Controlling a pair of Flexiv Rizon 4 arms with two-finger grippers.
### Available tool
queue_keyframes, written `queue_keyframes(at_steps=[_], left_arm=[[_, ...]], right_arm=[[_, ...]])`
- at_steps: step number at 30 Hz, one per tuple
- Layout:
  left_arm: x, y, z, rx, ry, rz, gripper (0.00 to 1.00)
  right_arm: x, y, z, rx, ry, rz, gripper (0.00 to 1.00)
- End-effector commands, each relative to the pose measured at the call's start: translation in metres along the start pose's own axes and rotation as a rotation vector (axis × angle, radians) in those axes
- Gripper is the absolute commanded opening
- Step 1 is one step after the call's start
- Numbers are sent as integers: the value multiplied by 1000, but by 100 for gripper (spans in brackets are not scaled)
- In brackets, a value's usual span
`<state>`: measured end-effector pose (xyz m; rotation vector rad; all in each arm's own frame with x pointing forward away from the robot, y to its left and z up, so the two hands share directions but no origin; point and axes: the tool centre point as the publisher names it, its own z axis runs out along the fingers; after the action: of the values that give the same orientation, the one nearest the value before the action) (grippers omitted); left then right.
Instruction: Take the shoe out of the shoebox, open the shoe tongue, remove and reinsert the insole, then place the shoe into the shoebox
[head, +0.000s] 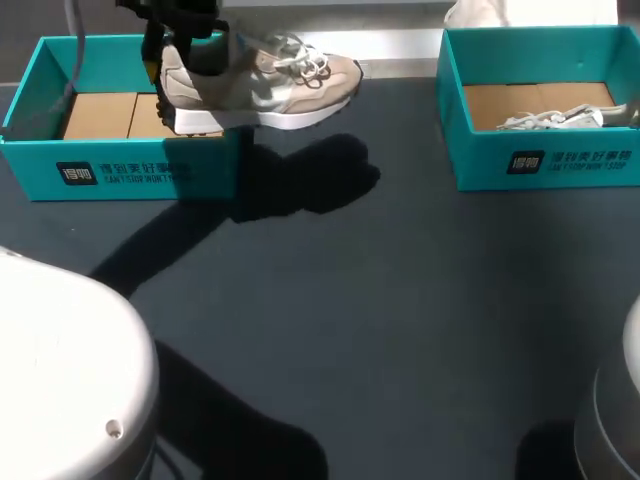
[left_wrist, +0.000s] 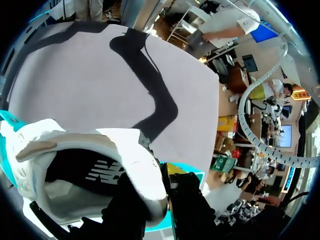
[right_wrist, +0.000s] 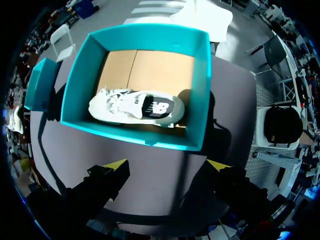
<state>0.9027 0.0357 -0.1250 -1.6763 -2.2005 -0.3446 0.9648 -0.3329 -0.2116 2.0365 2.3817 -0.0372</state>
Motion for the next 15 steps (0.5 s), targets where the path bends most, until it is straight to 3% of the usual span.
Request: queue_keyframes(at_steps=[1, 8, 15], left_arm=[[-20, -44, -4, -77, 9, -20, 0], [-48, -95, -4, -38, -12, -9, 0], [-61, -122, 1, 26, -52, 24, 0]], right_arm=[[1, -1, 0, -2, -2, 1, 100], [1, -1, 0, -2, -2, 1, 100], [1, -1, 0, -2, -2, 1, 100]])
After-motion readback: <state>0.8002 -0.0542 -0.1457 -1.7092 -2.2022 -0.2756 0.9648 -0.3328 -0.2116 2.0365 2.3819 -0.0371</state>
